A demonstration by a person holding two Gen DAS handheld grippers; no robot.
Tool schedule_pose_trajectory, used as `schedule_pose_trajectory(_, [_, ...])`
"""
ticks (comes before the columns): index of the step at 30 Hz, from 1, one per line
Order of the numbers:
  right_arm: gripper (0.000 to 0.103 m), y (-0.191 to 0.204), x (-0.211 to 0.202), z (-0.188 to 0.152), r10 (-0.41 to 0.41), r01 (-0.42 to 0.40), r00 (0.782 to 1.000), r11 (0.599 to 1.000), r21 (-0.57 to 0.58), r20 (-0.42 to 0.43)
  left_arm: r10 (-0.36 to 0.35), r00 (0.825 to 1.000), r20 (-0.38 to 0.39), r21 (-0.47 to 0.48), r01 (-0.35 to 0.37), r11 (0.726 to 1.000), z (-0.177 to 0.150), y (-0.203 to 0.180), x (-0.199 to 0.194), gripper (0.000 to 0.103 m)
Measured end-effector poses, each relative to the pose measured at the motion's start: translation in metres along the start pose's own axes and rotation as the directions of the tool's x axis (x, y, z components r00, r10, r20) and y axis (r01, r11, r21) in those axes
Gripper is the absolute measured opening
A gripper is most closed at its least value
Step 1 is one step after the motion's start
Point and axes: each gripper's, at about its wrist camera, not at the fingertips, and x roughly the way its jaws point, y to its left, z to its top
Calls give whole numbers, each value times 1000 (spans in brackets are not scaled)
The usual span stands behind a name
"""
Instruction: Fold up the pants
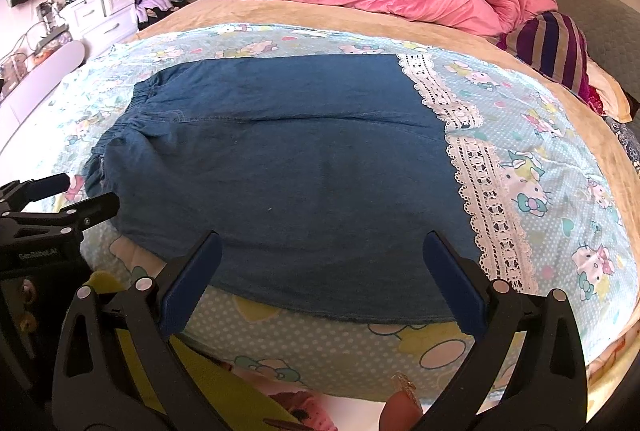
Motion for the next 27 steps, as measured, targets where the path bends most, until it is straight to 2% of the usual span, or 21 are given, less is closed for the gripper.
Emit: schedule_pose_trajectory(27, [95,2,4,0,2,-2,1000,1000,-10,-6,8,1000,7,1,-8,1000,0,1,-1,99])
